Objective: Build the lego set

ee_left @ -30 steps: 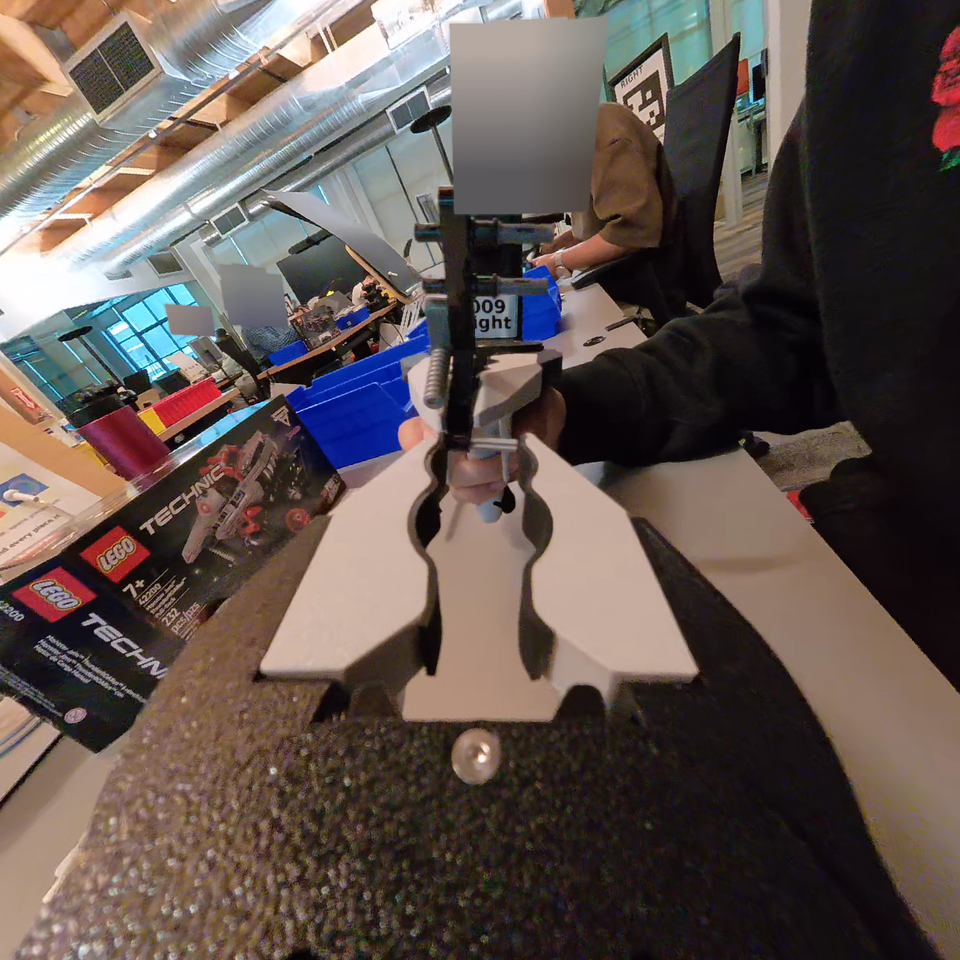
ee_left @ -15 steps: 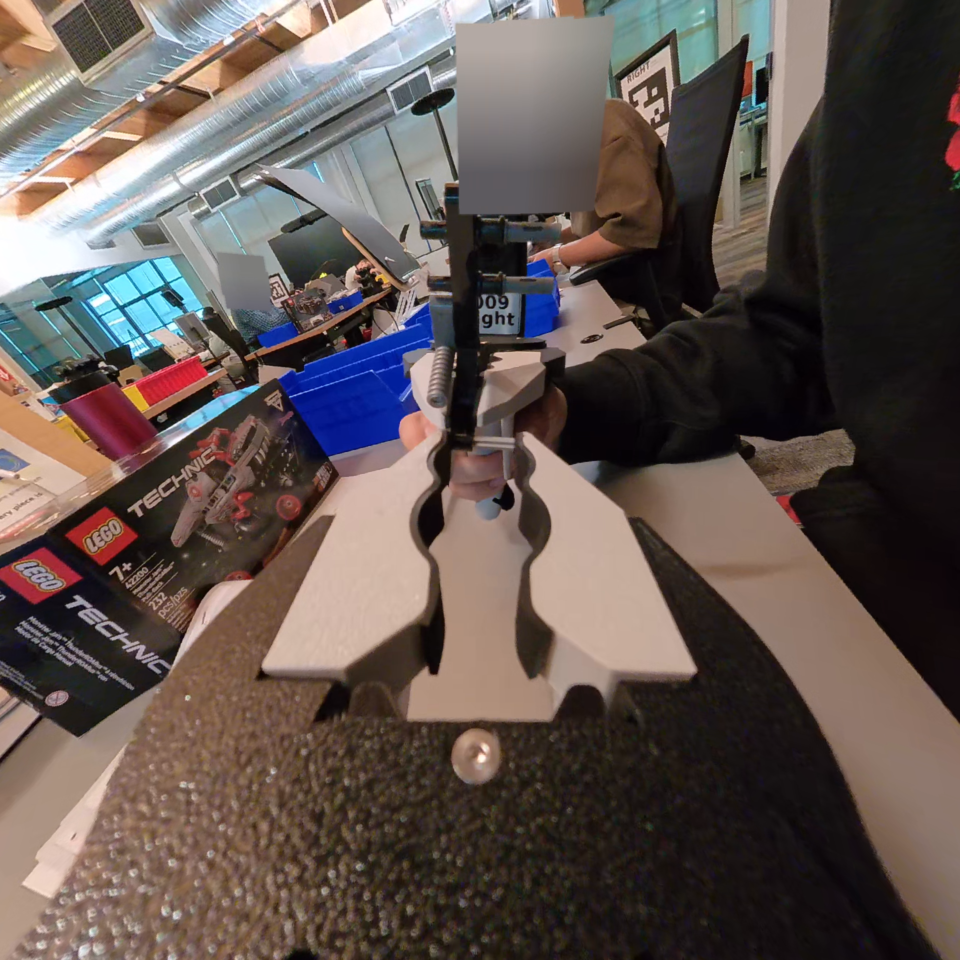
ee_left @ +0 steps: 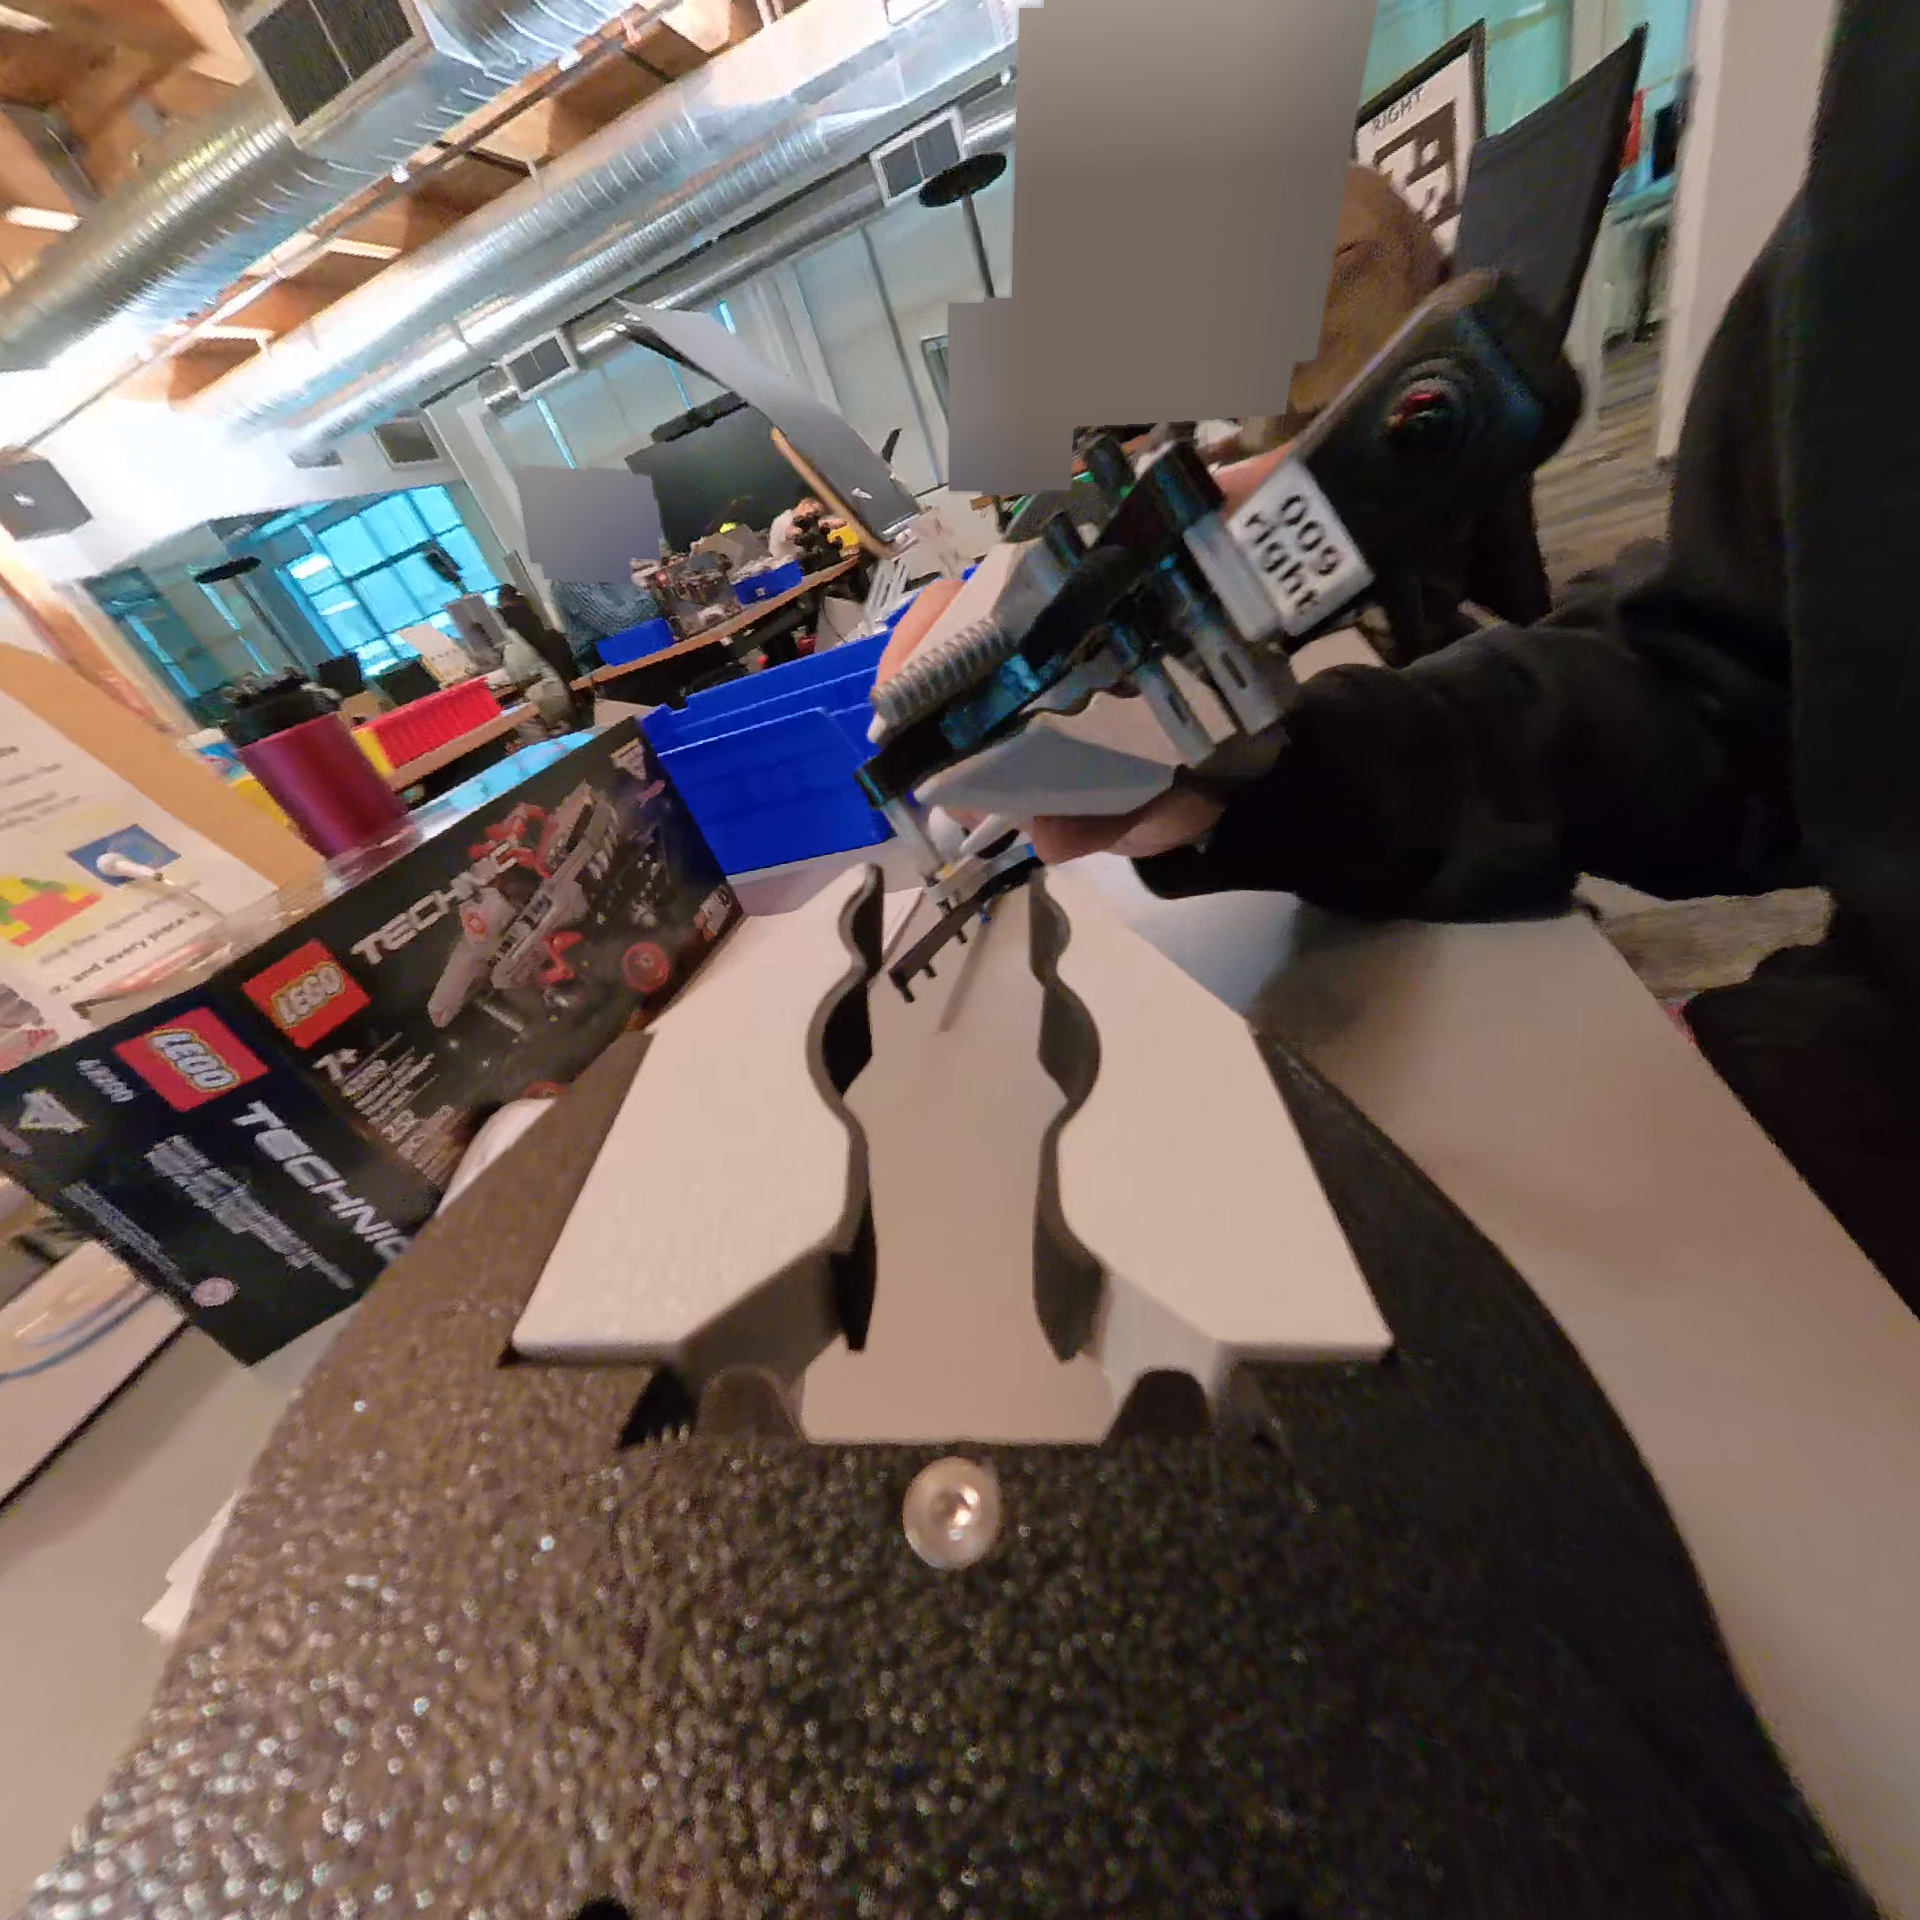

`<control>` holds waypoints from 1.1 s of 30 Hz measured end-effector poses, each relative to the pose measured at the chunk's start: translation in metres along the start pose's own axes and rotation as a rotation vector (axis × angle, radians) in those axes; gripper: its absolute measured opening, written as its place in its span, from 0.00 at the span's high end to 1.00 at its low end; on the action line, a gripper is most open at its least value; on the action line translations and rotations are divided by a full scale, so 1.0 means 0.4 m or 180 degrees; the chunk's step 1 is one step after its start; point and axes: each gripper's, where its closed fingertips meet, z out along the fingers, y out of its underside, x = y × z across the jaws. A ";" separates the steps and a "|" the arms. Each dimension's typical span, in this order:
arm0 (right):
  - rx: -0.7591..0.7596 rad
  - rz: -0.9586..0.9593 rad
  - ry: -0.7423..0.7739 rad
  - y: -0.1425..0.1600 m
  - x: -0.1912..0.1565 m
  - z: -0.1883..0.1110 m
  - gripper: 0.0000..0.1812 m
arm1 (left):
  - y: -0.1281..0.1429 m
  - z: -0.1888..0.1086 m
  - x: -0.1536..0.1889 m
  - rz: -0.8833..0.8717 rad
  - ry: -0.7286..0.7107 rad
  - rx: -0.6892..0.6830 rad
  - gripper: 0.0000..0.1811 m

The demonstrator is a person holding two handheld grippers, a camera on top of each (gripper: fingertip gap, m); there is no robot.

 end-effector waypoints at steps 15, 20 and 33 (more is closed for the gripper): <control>-0.0246 -0.0020 -0.0008 0.036 -0.018 0.019 0.97 | 0.036 0.009 -0.039 -0.0333 -0.0234 -0.0203 0.98; -0.0475 0.1015 -0.0465 0.094 -0.060 0.021 0.95 | 0.123 0.011 -0.046 -0.1391 -0.0074 -0.0720 0.98; -0.1852 0.3778 -0.1501 0.211 -0.219 -0.008 0.97 | 0.179 -0.082 -0.062 -0.0785 -0.0030 -0.1439 0.78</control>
